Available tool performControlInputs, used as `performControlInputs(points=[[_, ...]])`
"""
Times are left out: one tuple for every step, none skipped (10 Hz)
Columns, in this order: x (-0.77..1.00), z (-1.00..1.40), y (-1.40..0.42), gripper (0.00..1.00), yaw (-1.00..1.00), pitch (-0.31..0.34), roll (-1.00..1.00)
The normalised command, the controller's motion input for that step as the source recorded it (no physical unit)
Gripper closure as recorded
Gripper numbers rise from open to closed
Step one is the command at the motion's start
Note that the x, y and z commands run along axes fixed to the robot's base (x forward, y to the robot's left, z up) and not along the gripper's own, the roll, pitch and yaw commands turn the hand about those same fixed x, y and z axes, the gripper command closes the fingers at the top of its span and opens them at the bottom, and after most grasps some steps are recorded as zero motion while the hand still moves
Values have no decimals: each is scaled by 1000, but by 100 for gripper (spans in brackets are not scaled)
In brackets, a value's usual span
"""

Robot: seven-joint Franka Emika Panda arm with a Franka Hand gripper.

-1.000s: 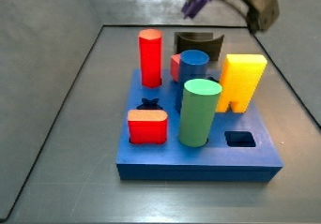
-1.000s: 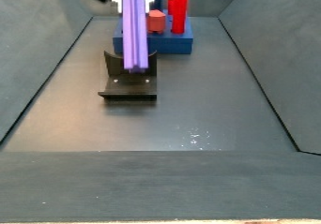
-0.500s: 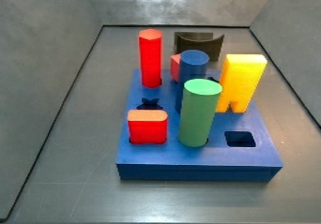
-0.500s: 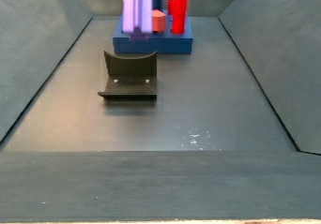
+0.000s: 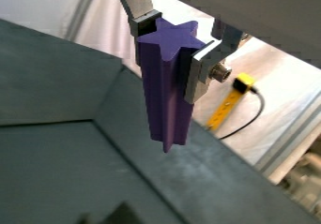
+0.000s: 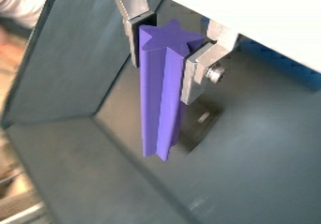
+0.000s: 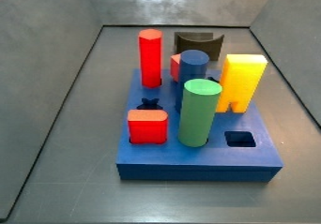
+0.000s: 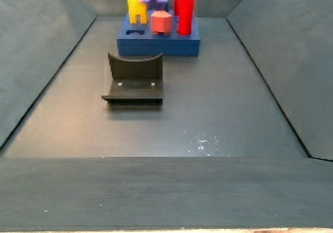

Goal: Pick up the star object. Move up. Place the star object on the fixture. Regrasp the star object. Move to above the board. Insert the star object.
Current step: Move to above the board, then insert the star object.

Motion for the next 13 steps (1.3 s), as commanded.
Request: performControlInputs(points=[[-381, 306, -1000, 100, -69, 82, -1000], [-381, 310, -1000, 100, -68, 89, -1000], [-392, 320, -1000, 100, -59, 91, -1000], [-395, 314, -1000, 100, -53, 91, -1000], [-413, 318, -1000, 100, -44, 91, -1000], [-330, 246, -790, 100, -40, 86, -1000], [-190, 130, -408, 100, -29, 81, -1000], [-117, 66, -216, 100, -27, 66, -993], [-91, 38, -87, 100, -16, 21, -699], [-82, 22, -47, 100, -9, -7, -482], [-63, 9, -19, 100, -2, -23, -302], [6, -74, -26, 100, 0, 0, 0], [-160, -409, -326, 100, 0, -183, 0]])
